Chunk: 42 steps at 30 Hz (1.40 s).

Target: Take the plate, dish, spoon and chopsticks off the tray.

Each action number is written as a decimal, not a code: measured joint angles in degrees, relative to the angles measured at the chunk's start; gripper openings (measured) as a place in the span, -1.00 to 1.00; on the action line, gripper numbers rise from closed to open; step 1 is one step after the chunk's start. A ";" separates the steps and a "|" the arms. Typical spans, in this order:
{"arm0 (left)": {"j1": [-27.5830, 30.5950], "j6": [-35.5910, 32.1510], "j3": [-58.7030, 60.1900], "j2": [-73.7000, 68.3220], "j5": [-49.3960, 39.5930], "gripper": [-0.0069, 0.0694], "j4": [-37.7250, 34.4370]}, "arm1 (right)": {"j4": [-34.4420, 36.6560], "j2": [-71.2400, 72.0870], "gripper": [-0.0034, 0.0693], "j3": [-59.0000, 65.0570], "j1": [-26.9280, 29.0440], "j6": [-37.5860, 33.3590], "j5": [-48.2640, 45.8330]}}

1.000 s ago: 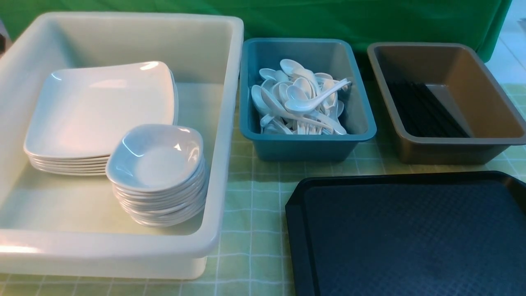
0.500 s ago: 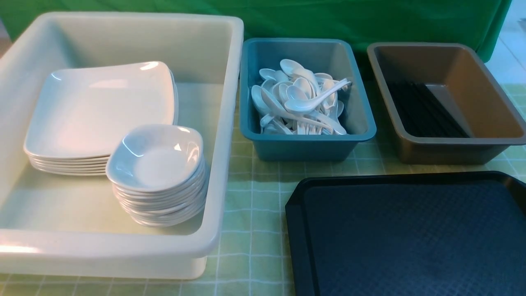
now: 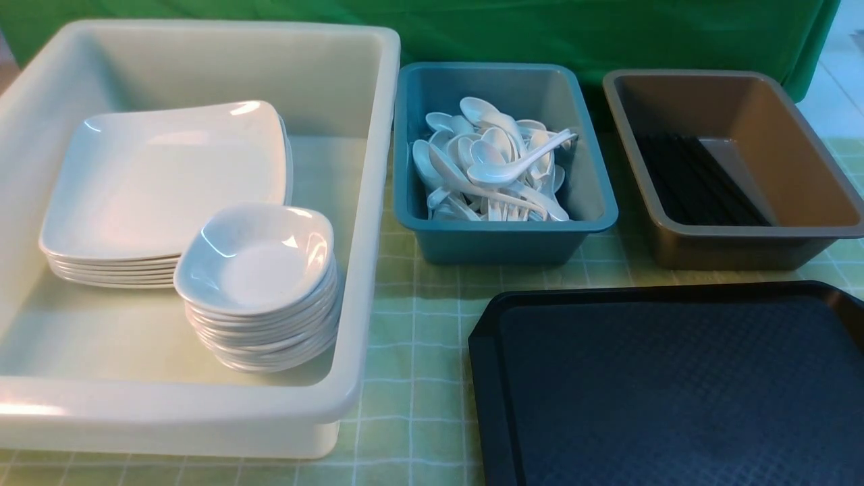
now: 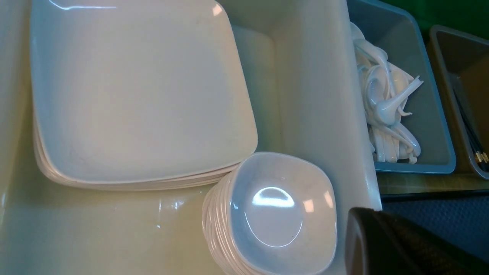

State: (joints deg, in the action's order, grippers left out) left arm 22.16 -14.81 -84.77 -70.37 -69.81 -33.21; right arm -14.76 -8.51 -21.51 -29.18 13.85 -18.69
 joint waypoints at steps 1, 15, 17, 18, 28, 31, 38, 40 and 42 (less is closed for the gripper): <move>0.00 0.00 0.00 0.00 0.00 -0.85 0.00 | 1.40 -0.04 -0.70 0.55 0.00 0.00 0.94; 0.00 2.61 0.57 -0.11 0.01 -0.85 0.65 | 7.98 8.31 -0.62 16.76 16.07 0.00 6.18; 0.00 2.55 0.57 -0.11 0.01 -0.85 1.46 | 7.98 8.31 -0.61 18.94 19.17 0.00 5.98; 0.00 2.55 0.57 -0.11 0.01 -0.85 1.92 | 7.98 8.31 -0.61 19.63 20.29 0.00 5.92; 0.00 0.89 0.57 -0.11 0.01 -0.85 5.76 | 8.15 8.37 -0.55 21.90 25.60 0.00 5.95; 0.00 0.89 0.57 -0.13 0.01 -0.85 5.04 | 8.15 8.37 -0.53 21.90 25.72 0.00 5.95; -0.07 -0.40 0.57 -0.13 0.01 -0.85 -0.09 | 8.15 8.37 -0.48 21.90 25.72 0.00 5.95; -0.86 -0.40 0.57 -0.13 0.06 -0.85 -0.36 | 8.15 8.37 -0.47 21.90 25.72 0.00 5.95; -3.38 -0.40 0.57 -0.18 0.11 -0.85 -0.04 | 8.15 8.37 -0.46 21.90 25.72 0.00 5.95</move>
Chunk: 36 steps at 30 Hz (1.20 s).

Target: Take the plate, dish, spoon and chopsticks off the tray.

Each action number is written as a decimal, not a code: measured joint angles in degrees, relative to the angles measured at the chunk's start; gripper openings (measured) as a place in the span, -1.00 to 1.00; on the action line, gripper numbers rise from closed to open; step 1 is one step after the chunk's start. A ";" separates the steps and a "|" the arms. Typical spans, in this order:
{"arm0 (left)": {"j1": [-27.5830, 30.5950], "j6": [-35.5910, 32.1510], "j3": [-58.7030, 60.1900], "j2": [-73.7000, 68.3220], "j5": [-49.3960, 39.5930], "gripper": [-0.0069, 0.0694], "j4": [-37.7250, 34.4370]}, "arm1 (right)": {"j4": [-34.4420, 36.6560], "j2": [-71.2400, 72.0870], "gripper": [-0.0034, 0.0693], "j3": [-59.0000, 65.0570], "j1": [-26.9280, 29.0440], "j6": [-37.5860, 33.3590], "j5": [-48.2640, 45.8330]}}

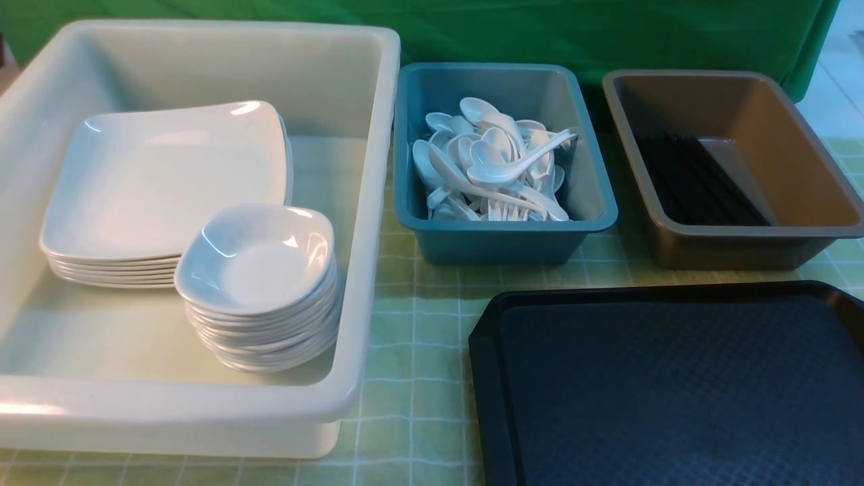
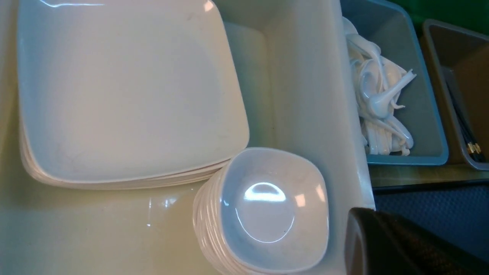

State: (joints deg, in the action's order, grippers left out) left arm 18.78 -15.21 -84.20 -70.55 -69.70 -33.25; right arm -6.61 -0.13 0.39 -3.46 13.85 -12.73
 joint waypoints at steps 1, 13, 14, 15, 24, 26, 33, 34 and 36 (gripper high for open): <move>-1.13 0.00 0.00 0.00 0.00 -0.85 0.18 | 0.00 0.00 -0.46 0.00 0.00 0.00 0.00; -28.49 3.51 0.25 0.76 -0.04 -0.85 16.34 | 0.01 0.00 -0.41 0.00 0.00 -13.36 -0.06; -29.63 4.08 0.69 1.41 0.05 -0.85 16.75 | 0.01 0.00 -0.40 0.00 0.00 -13.46 -0.06; -30.38 4.55 1.45 2.32 0.03 -0.85 16.94 | 0.01 0.00 -0.39 0.00 0.00 -13.46 -0.06; -32.34 8.44 21.86 21.47 6.09 -0.85 17.25 | 0.01 0.00 -0.36 0.00 0.00 -13.42 -0.06; -32.34 9.36 28.49 28.16 11.36 -0.85 16.63 | 0.01 0.00 -0.36 0.00 0.00 -13.42 -0.06; -32.34 10.81 47.23 49.04 40.68 -0.85 14.11 | 0.01 0.00 -0.36 0.00 0.00 -13.37 -0.06; -32.34 10.81 49.76 51.98 43.66 -0.85 13.98 | 0.01 0.00 -0.36 0.00 0.00 -13.37 -0.06; -32.34 10.86 52.84 55.71 47.45 -0.85 13.98 | 0.01 0.00 -0.35 0.00 0.00 -13.37 -0.06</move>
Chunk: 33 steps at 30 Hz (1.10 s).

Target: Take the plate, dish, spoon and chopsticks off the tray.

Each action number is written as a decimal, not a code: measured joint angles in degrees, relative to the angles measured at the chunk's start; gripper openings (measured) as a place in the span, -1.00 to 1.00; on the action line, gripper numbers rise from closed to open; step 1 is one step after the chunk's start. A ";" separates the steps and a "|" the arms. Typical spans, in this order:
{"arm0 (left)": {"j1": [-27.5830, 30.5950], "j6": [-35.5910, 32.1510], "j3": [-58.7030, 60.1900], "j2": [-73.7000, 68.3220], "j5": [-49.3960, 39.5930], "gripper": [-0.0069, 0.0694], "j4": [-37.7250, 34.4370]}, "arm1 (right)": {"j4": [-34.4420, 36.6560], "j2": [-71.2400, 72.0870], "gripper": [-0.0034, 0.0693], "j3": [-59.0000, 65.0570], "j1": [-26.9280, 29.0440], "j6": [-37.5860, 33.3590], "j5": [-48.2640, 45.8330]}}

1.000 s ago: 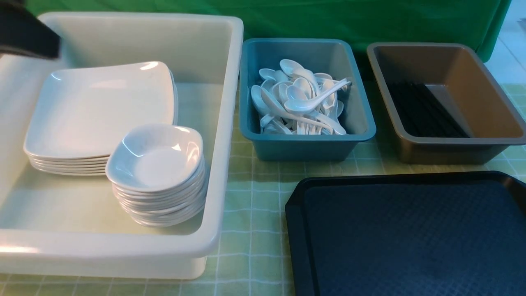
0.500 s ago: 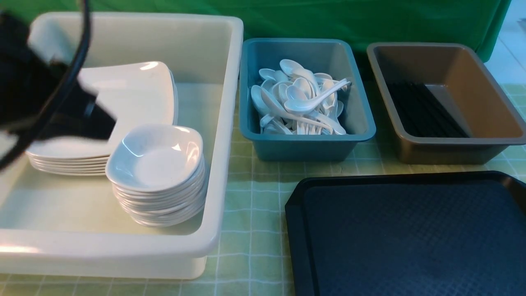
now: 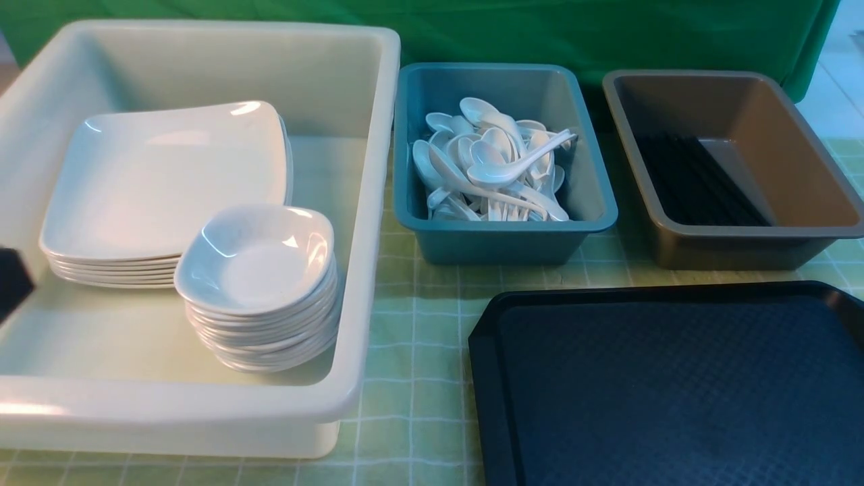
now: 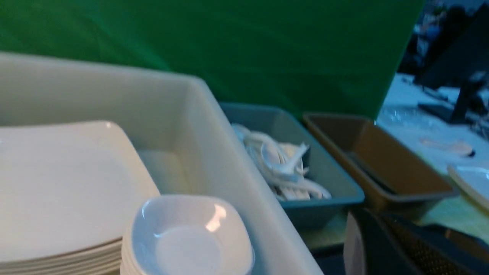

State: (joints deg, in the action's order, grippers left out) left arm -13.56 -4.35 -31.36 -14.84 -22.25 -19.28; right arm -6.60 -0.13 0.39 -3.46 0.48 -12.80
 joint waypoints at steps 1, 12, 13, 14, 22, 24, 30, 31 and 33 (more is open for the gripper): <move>0.00 0.00 1.37 1.66 1.21 -0.85 0.25 | 0.00 0.00 -0.35 0.00 0.00 0.00 0.00; 0.00 -0.11 7.98 5.82 1.13 -0.85 4.40 | 0.00 0.00 -0.30 0.00 0.00 0.00 0.00; 0.00 -0.11 8.29 5.82 1.27 -0.85 4.89 | 0.00 0.00 -0.30 0.00 0.00 0.00 0.00; 0.00 -0.11 8.78 5.82 1.64 -0.85 5.72 | 0.00 0.00 -0.29 0.00 0.00 0.00 0.00; 3.56 -0.11 21.97 5.95 15.82 -0.85 8.19 | 0.00 0.00 -0.26 0.00 0.00 0.00 0.00; 6.94 -0.11 26.59 7.16 19.85 -0.85 7.63 | 0.00 0.00 -0.26 0.00 0.00 0.06 0.00; 13.83 -0.11 31.54 13.93 18.72 -0.85 10.68 | 0.00 0.00 -0.25 0.00 0.00 0.06 0.00; 14.60 0.02 31.54 14.51 16.97 -0.85 11.44 | 0.00 0.00 -0.25 0.00 0.00 0.06 0.00; 15.25 0.54 31.67 14.70 12.96 -0.85 12.66 | 0.00 0.00 -0.25 0.00 0.00 0.06 0.00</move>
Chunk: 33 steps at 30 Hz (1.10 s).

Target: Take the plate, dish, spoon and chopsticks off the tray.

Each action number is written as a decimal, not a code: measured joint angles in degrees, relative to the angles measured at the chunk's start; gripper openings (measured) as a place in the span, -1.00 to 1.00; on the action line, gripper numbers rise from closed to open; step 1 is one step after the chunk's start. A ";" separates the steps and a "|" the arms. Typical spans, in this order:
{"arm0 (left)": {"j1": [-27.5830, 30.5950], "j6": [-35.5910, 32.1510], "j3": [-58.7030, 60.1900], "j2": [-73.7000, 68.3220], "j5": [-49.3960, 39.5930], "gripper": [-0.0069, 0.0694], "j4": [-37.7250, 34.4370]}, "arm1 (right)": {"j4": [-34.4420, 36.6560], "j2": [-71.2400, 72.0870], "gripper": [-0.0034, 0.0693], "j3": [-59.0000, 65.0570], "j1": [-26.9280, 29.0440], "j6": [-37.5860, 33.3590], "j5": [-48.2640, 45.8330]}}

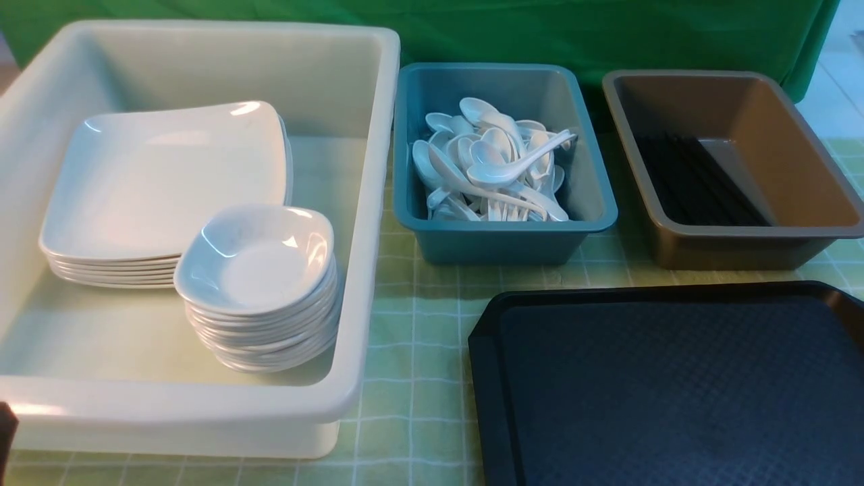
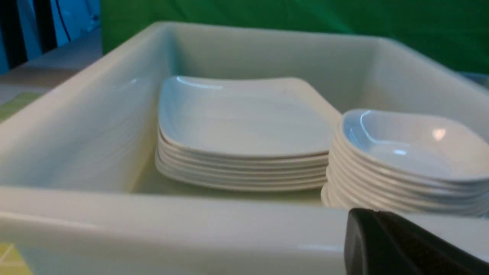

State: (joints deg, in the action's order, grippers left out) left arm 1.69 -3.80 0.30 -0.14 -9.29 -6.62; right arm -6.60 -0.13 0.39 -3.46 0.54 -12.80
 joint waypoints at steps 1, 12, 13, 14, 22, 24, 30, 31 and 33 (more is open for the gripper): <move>0.09 0.29 0.06 0.00 -0.97 -0.85 0.26 | 0.00 0.00 -0.25 0.00 0.00 0.00 0.00; 0.16 0.81 0.13 0.07 -3.40 -0.85 1.18 | 0.00 0.00 -0.25 0.00 0.00 0.09 0.00; 0.16 0.81 0.13 0.07 -3.40 -0.85 1.18 | 0.00 0.00 -0.25 0.00 0.00 0.09 0.00; 0.16 0.81 0.13 0.07 -3.40 -0.85 1.18 | 0.00 0.00 -0.25 0.00 0.00 0.09 0.00; 0.16 0.81 0.13 0.07 -3.41 -0.85 1.24 | 0.00 0.00 -0.25 0.00 0.00 0.09 0.00; 0.16 0.81 0.13 0.07 -3.41 -0.85 1.24 | 0.00 0.00 -0.25 0.00 0.00 0.09 0.00; 0.16 0.81 0.13 0.07 -3.41 -0.85 1.30 | 0.00 0.00 -0.25 0.00 0.00 0.09 0.00; 0.16 0.81 0.13 0.07 -3.46 -0.85 1.30 | 0.00 0.00 -0.25 0.00 0.00 0.09 0.00; 0.16 0.81 0.13 0.07 -3.46 -0.85 1.37 | 0.00 0.00 -0.25 0.00 0.00 0.09 0.00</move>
State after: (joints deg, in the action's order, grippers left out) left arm 1.84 -2.99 0.43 -0.07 -12.74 -5.25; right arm -6.60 -0.13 0.39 -3.46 0.63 -12.80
